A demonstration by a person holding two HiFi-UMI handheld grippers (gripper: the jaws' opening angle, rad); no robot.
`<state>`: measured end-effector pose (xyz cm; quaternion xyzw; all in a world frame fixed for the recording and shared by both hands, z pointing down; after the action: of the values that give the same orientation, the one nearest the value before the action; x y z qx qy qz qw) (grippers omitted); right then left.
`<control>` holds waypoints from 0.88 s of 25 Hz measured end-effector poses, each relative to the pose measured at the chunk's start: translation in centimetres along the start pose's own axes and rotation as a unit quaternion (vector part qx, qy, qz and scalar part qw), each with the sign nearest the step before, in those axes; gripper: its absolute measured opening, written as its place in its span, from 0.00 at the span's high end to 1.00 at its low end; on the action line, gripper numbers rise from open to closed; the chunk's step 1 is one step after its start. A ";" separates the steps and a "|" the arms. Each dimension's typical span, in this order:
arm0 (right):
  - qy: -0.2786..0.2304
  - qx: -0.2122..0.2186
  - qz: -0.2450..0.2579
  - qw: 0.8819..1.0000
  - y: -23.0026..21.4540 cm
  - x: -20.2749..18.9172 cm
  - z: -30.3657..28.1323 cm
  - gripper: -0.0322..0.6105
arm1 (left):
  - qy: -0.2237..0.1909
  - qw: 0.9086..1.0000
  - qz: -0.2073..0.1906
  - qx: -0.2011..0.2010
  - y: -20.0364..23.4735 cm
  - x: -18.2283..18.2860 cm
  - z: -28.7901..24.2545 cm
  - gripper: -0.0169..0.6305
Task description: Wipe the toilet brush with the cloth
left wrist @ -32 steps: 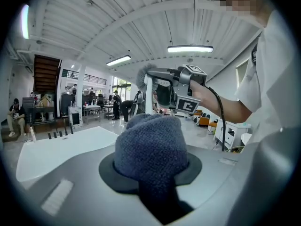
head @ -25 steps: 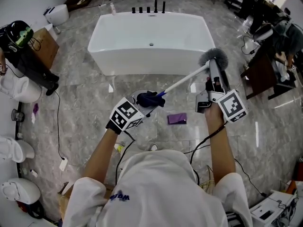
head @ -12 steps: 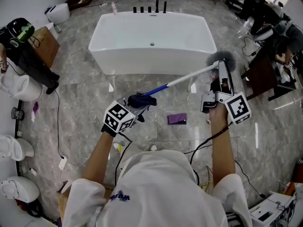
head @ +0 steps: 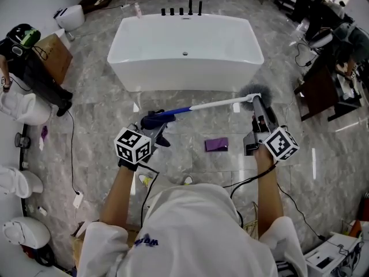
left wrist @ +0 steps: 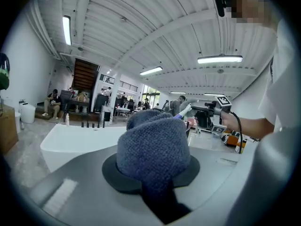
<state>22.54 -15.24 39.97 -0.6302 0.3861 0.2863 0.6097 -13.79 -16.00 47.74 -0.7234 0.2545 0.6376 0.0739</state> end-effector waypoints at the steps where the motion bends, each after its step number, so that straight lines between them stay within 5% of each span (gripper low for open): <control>1: 0.005 -0.002 -0.004 1.000 -0.3 -0.5 0.1 0.72 | -0.003 1.000 0.005 0.003 0.1 0.0 0.1 0.85; 16: -0.022 -0.041 -0.121 0.992 -3.2 -1.4 1.8 0.74 | 0.007 0.999 0.007 0.038 -0.7 -0.8 1.1 0.86; 22: -0.051 -0.056 -0.001 0.997 -1.8 -0.3 2.5 0.74 | -0.020 0.993 0.028 0.111 0.5 -0.8 4.5 0.91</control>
<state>24.15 -12.84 41.01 -0.6489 0.3371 0.3382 0.5924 -18.01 -14.28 47.80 -0.6904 0.3427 0.6214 0.1406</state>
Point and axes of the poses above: the fingertips, and each gripper's own axes: z backward along the fingers, y to its left, x out of its top, the point moved 6 cm from there along z, backward along the fingers, and after that the axes turned 15 degrees about -x, right-handed, at the moved point
